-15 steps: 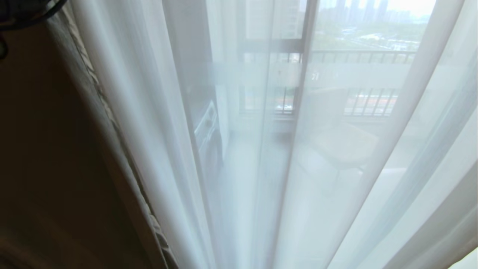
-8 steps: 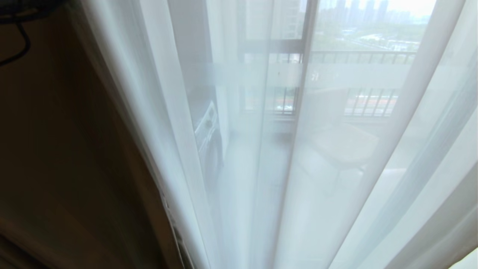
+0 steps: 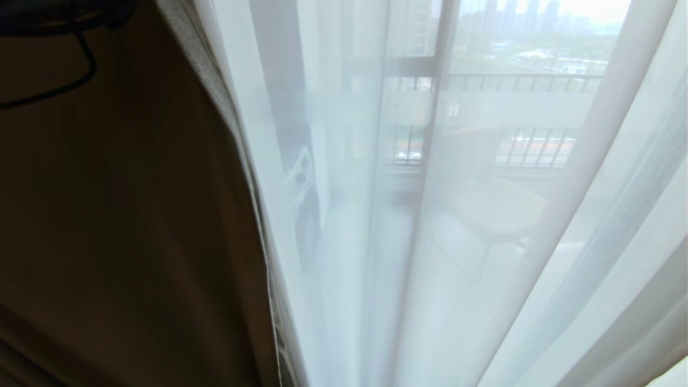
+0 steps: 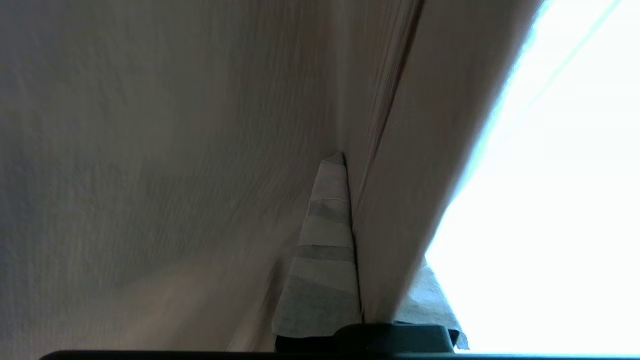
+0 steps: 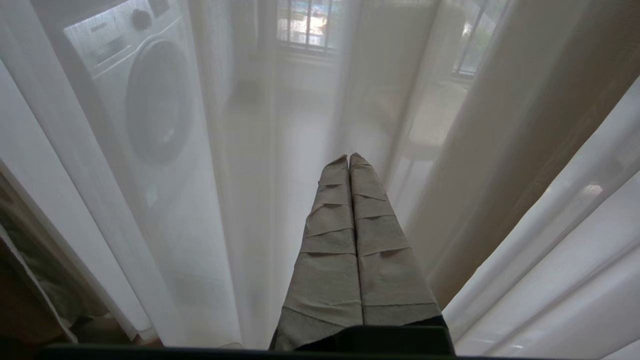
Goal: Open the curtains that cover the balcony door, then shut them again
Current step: Close the outer curtains on both sides
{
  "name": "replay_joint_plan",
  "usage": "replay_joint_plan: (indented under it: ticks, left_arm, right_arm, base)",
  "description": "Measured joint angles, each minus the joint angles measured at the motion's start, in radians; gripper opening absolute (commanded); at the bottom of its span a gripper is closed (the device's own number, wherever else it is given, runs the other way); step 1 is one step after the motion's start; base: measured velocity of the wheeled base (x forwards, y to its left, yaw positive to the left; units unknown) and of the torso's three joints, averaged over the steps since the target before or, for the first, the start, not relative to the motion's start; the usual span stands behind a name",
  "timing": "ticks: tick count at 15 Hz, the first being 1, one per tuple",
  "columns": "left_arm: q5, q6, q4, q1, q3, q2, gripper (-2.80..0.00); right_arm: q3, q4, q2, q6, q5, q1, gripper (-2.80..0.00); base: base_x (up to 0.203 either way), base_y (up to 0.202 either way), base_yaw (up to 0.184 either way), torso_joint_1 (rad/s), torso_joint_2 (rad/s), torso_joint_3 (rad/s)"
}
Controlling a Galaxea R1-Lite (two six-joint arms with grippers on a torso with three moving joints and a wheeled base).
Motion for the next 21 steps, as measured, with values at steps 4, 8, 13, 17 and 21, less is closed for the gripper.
replay_joint_plan:
  ticks: [4, 8, 13, 17, 21]
  left_arm:
    - [0.000, 0.000, -0.004, -0.070, -0.007, 0.016, -2.80]
    - [0.001, 0.006, -0.028, -0.126, -0.011, 0.035, -2.80]
    - [0.000, 0.009, -0.026, -0.175, -0.033, 0.057, -2.80]
    - [0.000, 0.012, -0.027, -0.222, -0.054, 0.079, -2.80]
    - [0.000, 0.012, -0.025, -0.266, -0.092, 0.110, -2.80]
  right_arm:
    - [0.000, 0.000, 0.000, 0.000, 0.000, 0.000, -2.80]
    - [0.000, 0.000, 0.000, 0.000, 0.000, 0.000, -2.80]
    - [0.000, 0.000, 0.000, 0.000, 0.000, 0.000, -2.80]
    - [0.000, 0.000, 0.000, 0.000, 0.000, 0.000, -2.80]
    - [0.000, 0.000, 0.000, 0.000, 0.000, 0.000, -2.80]
  base:
    - [0.000, 0.000, 0.000, 0.000, 0.00, 0.000]
    - [0.000, 0.000, 0.000, 0.000, 0.00, 0.000]
    - [0.000, 0.000, 0.000, 0.000, 0.00, 0.000]
    - [0.000, 0.000, 0.000, 0.000, 0.00, 0.000]
    - [0.000, 0.000, 0.000, 0.000, 0.00, 0.000]
